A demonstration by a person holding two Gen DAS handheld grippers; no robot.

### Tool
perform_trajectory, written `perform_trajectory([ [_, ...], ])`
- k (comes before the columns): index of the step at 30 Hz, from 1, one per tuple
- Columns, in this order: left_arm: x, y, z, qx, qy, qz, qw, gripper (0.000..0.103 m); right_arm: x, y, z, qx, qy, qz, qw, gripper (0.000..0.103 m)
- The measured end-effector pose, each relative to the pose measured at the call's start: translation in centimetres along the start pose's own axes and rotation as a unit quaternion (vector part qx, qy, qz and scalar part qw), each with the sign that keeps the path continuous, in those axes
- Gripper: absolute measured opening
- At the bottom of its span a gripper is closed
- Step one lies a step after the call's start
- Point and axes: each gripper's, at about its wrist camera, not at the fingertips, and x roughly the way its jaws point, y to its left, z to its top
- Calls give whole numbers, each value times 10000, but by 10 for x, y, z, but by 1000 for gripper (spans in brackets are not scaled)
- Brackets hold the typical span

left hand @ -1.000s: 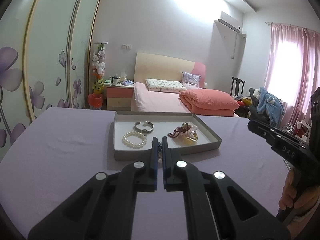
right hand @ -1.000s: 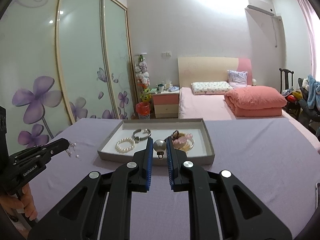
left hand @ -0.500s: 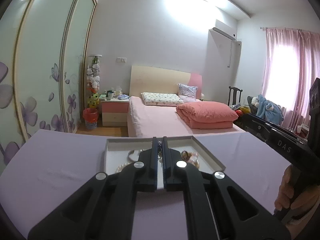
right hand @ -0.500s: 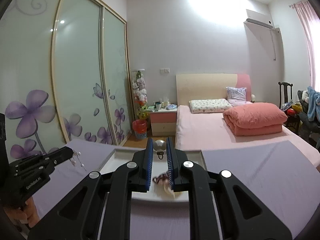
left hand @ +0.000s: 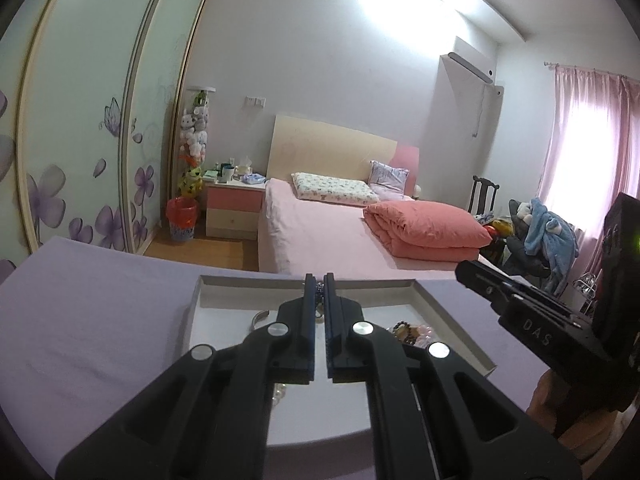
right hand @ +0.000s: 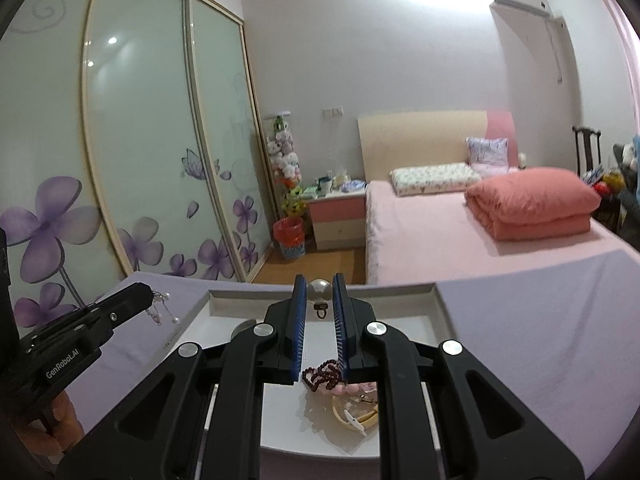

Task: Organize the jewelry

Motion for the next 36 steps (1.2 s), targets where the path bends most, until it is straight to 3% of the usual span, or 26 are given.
perform_trajectory([
  [3,13,2,-10,-14,151,1,9999,5,8,-1,-6,6,164,46,9999,15],
  [5,20,2,-15,47,264,13,9996,5,11,-1,-9,-9,251,91,9996,27],
  [6,22,2,-17,69,288,14,9996,5,11,-2,-9,-12,253,87,9996,41],
  [7,23,2,-18,81,299,9,9995,5,8,-3,-10,-2,205,64,9998,47],
  [17,36,-2,-27,175,428,-82,9989,6,6,-20,-4,404,184,31,9990,47],
  [19,42,-2,-31,162,491,-94,9986,31,7,-20,-4,409,204,17,9990,47],
  [20,44,-2,-32,137,525,-101,9985,36,8,-19,-5,392,217,6,9990,47],
  [26,45,3,-35,63,527,-130,9985,37,11,-18,-4,343,238,-24,9991,47],
  [29,46,6,-36,6,519,-94,9986,44,12,-17,-5,331,240,-41,9992,49],
  [32,44,11,-36,-59,514,-17,9987,49,11,-15,-5,296,222,-70,9993,57],
  [36,28,19,-30,-202,426,182,9987,68,-4,-11,-2,292,34,-112,9995,83],
])
